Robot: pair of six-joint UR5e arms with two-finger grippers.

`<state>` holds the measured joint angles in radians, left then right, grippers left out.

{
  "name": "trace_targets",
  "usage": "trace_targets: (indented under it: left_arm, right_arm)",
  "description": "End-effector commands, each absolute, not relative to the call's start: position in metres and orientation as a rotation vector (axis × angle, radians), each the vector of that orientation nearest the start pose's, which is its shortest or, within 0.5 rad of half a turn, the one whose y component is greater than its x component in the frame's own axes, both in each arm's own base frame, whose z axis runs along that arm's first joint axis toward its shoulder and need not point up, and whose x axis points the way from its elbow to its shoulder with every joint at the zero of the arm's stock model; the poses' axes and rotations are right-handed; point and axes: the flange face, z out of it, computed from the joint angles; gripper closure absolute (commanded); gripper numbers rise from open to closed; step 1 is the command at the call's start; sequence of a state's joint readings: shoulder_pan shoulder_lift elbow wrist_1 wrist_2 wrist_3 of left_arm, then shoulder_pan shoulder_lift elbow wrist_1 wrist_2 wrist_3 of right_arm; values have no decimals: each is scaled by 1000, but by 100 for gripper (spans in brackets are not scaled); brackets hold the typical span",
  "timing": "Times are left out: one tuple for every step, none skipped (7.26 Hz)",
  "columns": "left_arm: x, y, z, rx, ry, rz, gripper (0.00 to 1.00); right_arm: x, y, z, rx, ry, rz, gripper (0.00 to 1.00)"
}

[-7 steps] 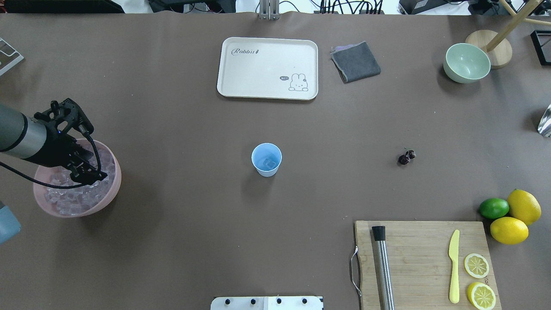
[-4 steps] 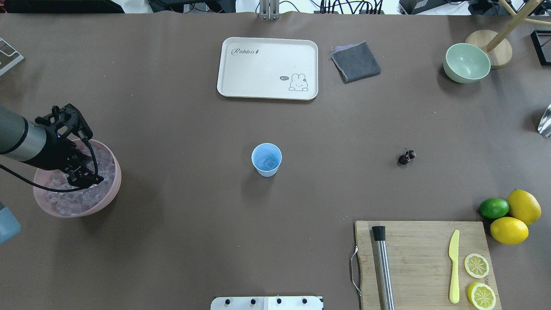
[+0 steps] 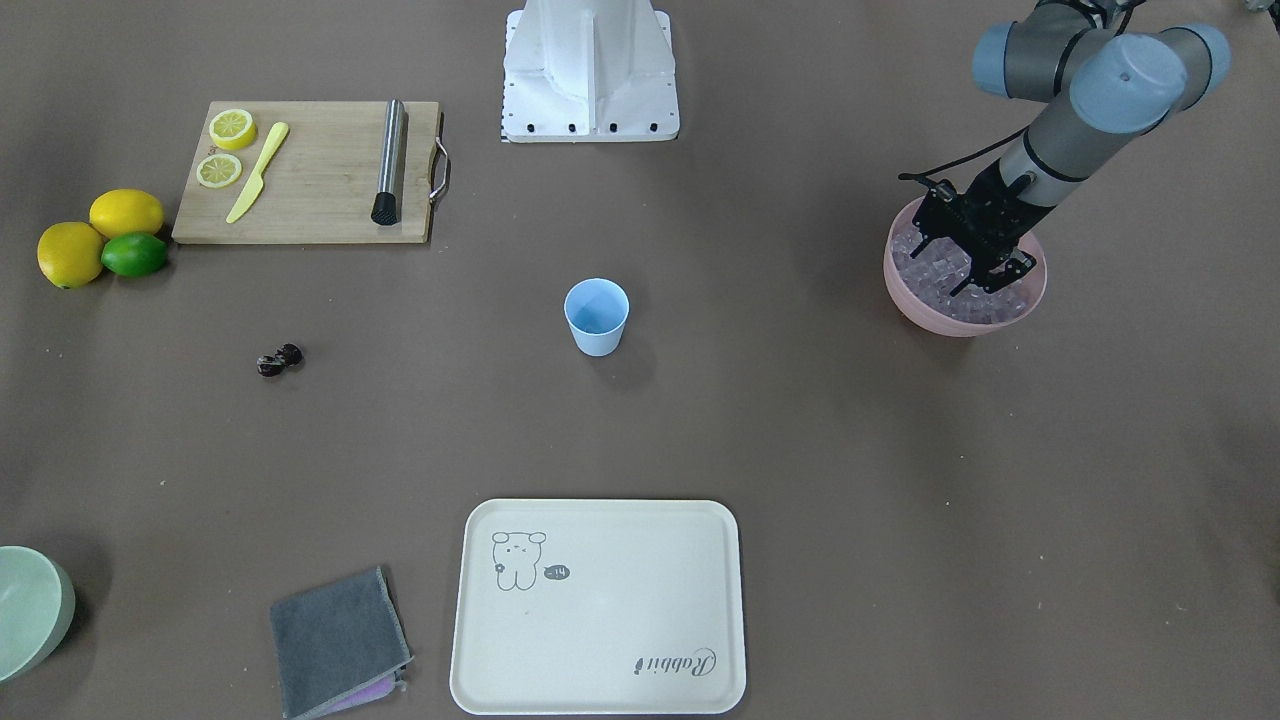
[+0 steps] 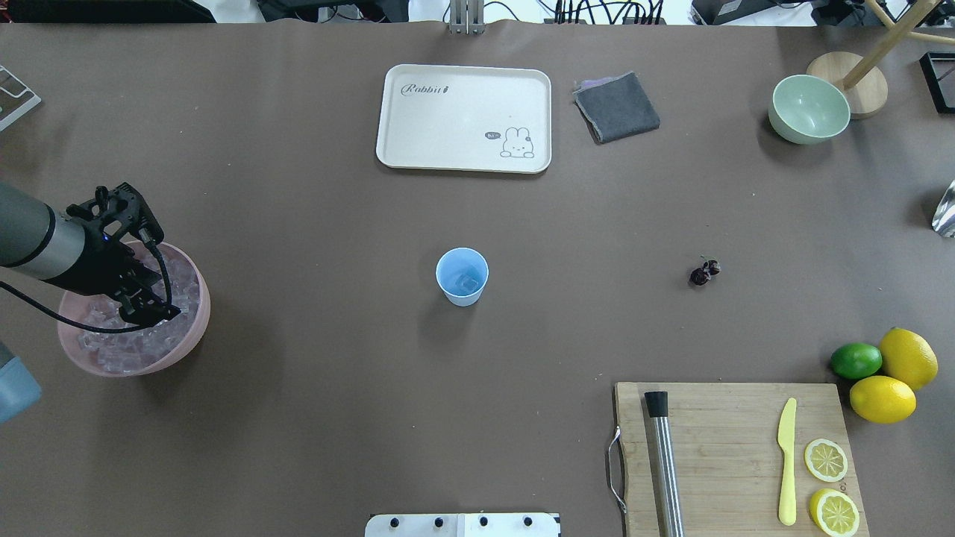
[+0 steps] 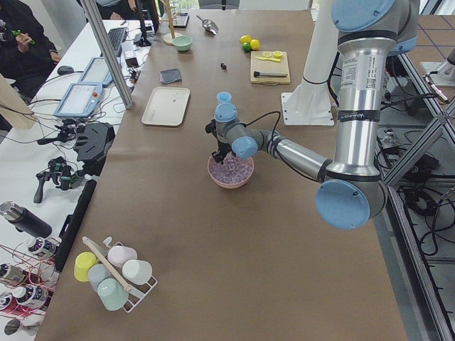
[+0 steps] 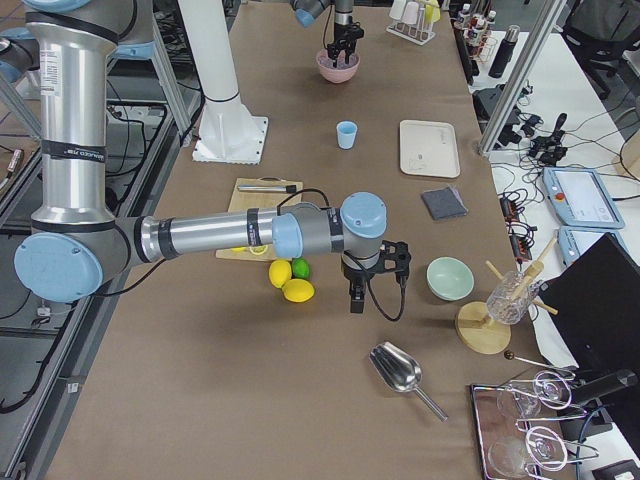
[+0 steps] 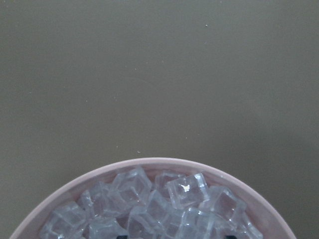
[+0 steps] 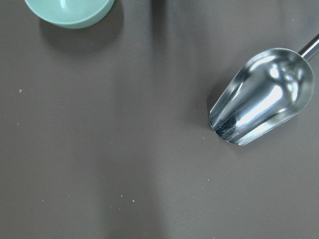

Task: Put ice and cherries in cup
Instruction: 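Lower the left gripper into the bowl and grasp another ice cube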

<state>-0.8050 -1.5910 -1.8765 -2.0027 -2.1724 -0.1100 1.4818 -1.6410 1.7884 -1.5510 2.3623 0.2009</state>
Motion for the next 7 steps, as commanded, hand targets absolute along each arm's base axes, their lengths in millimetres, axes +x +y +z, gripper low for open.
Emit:
trace_targets:
  left_arm:
    - [297, -417, 455, 437, 876, 844, 28]
    - [297, -416, 455, 439, 877, 846, 28]
    - [297, -416, 454, 439, 878, 846, 25]
    - [297, -416, 454, 439, 878, 846, 25]
    - [298, -415, 452, 442, 879, 849, 25]
    - [299, -415, 454, 440, 879, 851, 25]
    - [304, -412, 454, 436, 883, 861, 25]
  right_arm:
    - [21, -473, 579, 47, -805, 38, 0]
    - [21, -473, 578, 48, -805, 37, 0]
    - [21, -473, 579, 47, -803, 38, 0]
    - [21, -472, 578, 49, -803, 37, 0]
    - [21, -472, 579, 47, -803, 38, 0]
    - [21, -471, 579, 47, -803, 38, 0]
    - [21, -469, 582, 42, -801, 39, 0]
